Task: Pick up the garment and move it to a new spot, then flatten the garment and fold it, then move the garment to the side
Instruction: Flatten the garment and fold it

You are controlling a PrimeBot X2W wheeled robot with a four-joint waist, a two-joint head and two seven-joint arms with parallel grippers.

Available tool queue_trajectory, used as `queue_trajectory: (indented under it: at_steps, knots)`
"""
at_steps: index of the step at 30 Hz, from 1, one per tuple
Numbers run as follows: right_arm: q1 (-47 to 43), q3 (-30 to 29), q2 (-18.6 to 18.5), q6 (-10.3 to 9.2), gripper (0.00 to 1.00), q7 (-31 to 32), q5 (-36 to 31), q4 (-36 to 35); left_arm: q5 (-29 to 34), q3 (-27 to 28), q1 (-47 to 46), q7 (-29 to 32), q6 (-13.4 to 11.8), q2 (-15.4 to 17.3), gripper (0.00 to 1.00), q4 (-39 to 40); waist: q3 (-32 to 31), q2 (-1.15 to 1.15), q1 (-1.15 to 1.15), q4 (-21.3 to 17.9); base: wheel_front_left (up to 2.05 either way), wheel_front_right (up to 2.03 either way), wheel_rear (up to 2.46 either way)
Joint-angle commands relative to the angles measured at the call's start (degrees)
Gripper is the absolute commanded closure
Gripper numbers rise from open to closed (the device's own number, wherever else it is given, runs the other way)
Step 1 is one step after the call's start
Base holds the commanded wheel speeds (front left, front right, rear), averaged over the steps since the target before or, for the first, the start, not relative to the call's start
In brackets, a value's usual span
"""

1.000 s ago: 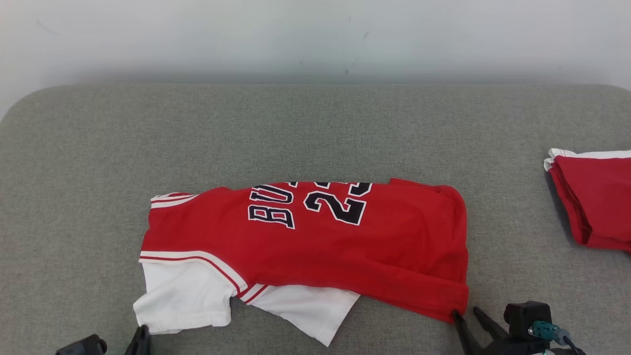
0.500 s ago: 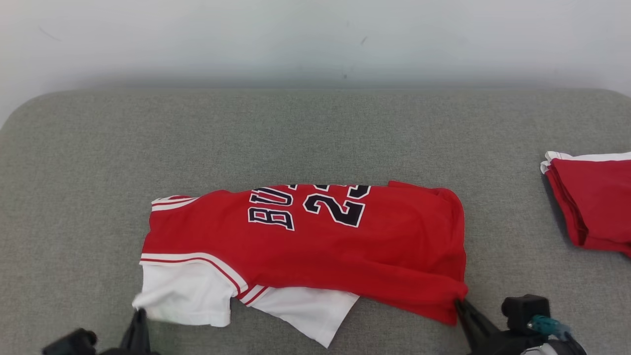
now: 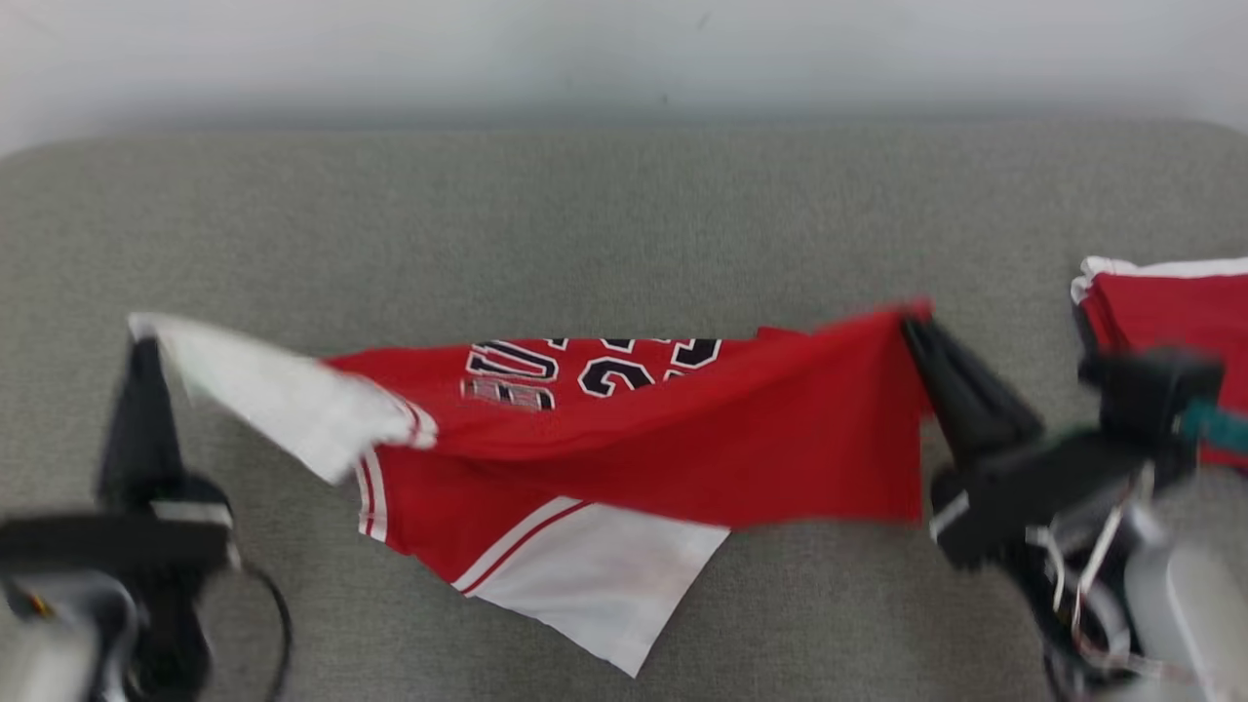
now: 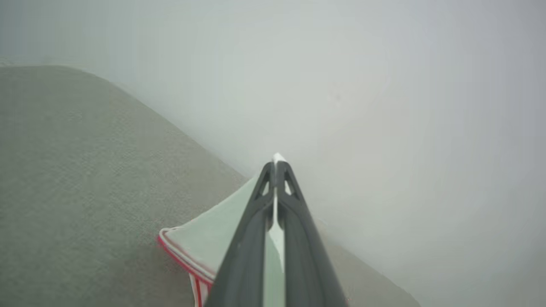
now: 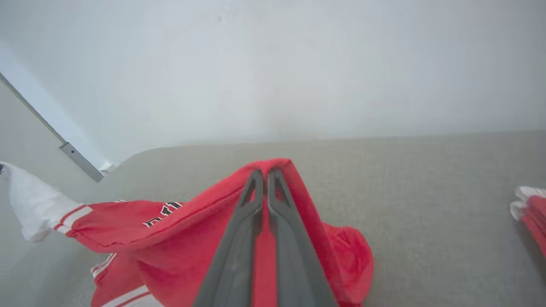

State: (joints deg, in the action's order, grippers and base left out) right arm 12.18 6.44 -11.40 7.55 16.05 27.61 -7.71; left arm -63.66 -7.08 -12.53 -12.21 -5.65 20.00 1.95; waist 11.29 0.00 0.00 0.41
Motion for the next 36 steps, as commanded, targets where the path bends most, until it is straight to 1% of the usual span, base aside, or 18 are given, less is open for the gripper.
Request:
queue_trajectory:
  at_steps: [1, 4, 5, 8, 11, 12, 13, 14, 16, 20, 25, 27, 29, 31, 33, 36]
  knots:
    - [7.0, 2.2, -3.3, -0.14, 1.00, 1.3, 0.9, -1.1, -0.9, 0.9, -5.6, 2.4, -0.6, 1.7, 1.00, 2.9, 6.4, 0.00, 0.00, -2.1, 0.00, 0.00, 0.00]
    - [18.3, 6.7, -7.0, -0.14, 1.00, 3.3, 2.6, 0.1, -2.5, 1.6, -15.3, 6.8, -1.6, 3.8, 1.00, 6.1, 12.1, 0.00, 0.00, -3.4, 0.00, 0.00, 0.00]
    - [22.4, 7.8, -8.2, -0.14, 1.00, 4.0, 3.2, 1.1, -2.1, 1.7, -19.0, 8.4, -2.3, 5.1, 1.00, 6.3, 14.1, 0.00, 0.00, -3.9, 0.00, 0.00, 0.00]
    - [35.1, 10.4, -10.3, -0.14, 1.00, 4.4, 4.7, 5.6, -0.9, 1.0, -31.5, 13.0, -4.2, 7.9, 1.00, 5.5, 20.1, 0.00, 0.00, -4.9, 0.00, 0.00, 0.00]
    - [47.0, 13.4, -11.9, -0.14, 1.00, 3.3, 3.6, 11.5, 0.7, 1.0, -44.9, 15.0, -5.2, 9.6, 1.00, 3.0, 25.6, 0.00, 0.00, -6.1, 0.00, 0.00, 0.00]
    - [50.8, 14.3, -12.4, -0.14, 1.00, 2.7, 2.8, 13.9, 2.5, 0.2, -49.0, 15.3, -4.9, 10.6, 1.00, 1.9, 26.9, 0.00, 0.00, -6.5, 0.00, 0.00, 0.00]
    - [54.1, 14.9, -12.2, -0.14, 1.00, 1.6, 2.4, 16.1, 3.8, -0.6, -52.9, 15.3, -4.4, 11.0, 1.00, 0.5, 27.9, 0.00, 0.00, -6.7, 0.00, 0.00, 0.00]
    - [54.1, 14.9, -12.2, -0.14, 1.00, 1.6, 2.4, 16.1, 3.8, -0.6, -52.9, 15.3, -4.4, 11.0, 1.00, 0.5, 27.9, 0.00, 0.00, -6.7, 0.00, 0.00, 0.00]
    - [60.3, 15.0, -11.9, -0.14, 1.00, -1.2, -0.2, 20.3, 7.0, -2.2, -60.6, 15.0, -3.1, 12.0, 1.00, -2.2, 29.4, 0.00, 0.00, -7.6, 0.00, 0.00, 0.00]
    - [69.6, 12.3, -10.2, -0.14, 1.00, -8.5, -4.9, 27.1, 12.0, -4.1, -73.9, 12.0, -0.5, 12.4, 1.00, -6.4, 30.5, 0.00, 0.00, -8.8, 0.00, 0.00, 0.00]
    - [77.7, 6.8, -9.1, -0.14, 1.00, -17.4, -11.5, 32.7, 18.4, -5.8, -85.0, 5.0, 2.2, 11.8, 1.00, -9.9, 30.9, 0.00, 0.00, -9.4, 0.00, 0.00, 0.00]
    - [79.9, 5.1, -8.8, -0.14, 1.00, -20.6, -13.9, 33.7, 20.6, -6.1, -87.9, 1.5, 3.2, 11.1, 1.00, -11.0, 31.2, 0.00, 0.00, -9.3, 0.00, 0.00, 0.00]
    - [81.9, 3.5, -8.7, -0.14, 1.00, -23.6, -16.0, 34.0, 22.6, -6.9, -89.8, -0.9, 5.0, 10.7, 1.00, -11.3, 31.7, 0.00, 0.00, -9.3, 0.00, 0.00, 0.00]
    - [82.7, 2.7, -9.0, -0.14, 1.00, -25.6, -17.5, 34.4, 24.3, -6.4, -90.7, -2.3, 6.6, 10.0, 1.00, -10.9, 32.2, 0.00, 0.00, -9.4, 0.00, 0.00, 0.00]
    - [82.2, 2.6, -9.3, -0.14, 1.00, -26.0, -18.9, 35.7, 25.8, -5.2, -89.7, -2.9, 7.7, 9.5, 1.00, -10.8, 32.9, 0.00, 0.00, -9.3, 0.00, 0.00, 0.00]
    - [79.1, 4.4, -9.9, -0.14, 1.00, -24.0, -19.8, 38.5, 28.7, -4.4, -83.8, -2.9, 8.9, 8.8, 1.00, -12.3, 33.8, 0.00, 0.00, -9.1, 0.00, 0.00, 0.00]
